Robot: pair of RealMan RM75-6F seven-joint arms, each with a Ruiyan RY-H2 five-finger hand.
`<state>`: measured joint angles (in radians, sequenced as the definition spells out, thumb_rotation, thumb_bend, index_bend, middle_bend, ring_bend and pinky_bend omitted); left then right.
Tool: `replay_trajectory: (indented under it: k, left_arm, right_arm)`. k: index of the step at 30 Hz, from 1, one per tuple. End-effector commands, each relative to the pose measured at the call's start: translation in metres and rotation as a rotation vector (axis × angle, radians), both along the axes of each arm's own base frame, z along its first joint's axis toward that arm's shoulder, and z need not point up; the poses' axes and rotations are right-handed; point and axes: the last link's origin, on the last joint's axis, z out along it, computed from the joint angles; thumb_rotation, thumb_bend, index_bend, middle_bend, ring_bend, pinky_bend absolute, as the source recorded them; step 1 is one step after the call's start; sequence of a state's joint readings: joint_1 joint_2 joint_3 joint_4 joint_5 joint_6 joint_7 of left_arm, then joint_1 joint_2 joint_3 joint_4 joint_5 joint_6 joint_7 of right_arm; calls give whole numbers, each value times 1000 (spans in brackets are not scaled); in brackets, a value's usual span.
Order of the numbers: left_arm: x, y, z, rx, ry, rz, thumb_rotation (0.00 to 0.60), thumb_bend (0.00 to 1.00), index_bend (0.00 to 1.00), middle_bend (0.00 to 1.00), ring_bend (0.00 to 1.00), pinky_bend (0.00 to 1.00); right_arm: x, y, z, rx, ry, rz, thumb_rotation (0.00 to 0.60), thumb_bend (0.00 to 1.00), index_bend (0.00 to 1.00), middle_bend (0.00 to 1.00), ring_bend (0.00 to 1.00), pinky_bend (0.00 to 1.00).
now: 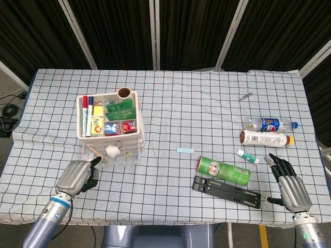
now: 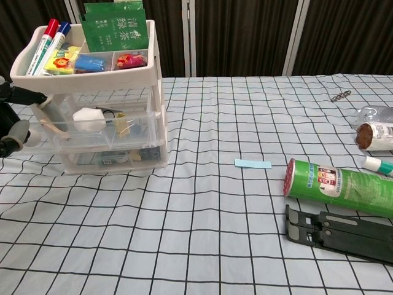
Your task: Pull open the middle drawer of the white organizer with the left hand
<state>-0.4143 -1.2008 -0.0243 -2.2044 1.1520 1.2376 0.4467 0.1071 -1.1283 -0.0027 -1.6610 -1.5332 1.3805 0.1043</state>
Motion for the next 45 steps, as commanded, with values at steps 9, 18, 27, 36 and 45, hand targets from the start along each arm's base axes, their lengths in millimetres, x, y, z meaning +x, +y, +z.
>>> replay_trajectory:
  k: [9, 18, 27, 36, 45]
  left_arm:
    - [0, -13, 0, -17, -2, -24, 600, 822, 333, 863, 874, 792]
    - [-2, -17, 1, -18, -3, -30, 600, 823, 322, 864, 874, 792]
    - [0, -20, -2, -35, -6, -40, 600, 822, 326, 863, 874, 792]
    - [1, -25, -1, -40, -10, -51, 600, 822, 331, 863, 874, 792]
    - [0, -30, -2, -47, -9, -61, 600, 822, 330, 863, 874, 792]
  right_arm:
    - [0, 0, 0, -1, 0, 2, 600, 113, 40, 0, 0, 0]
    - [1, 0, -1, 5, 5, 4, 600, 113, 40, 0, 0, 0]
    - [1, 0, -1, 2, 4, 3, 600, 113, 40, 0, 0, 0]
    - [1, 0, -1, 3, 4, 3, 600, 114, 40, 0, 0, 0]
    - [1, 1, -2, 5, 7, 2, 600, 113, 40, 0, 0, 0]
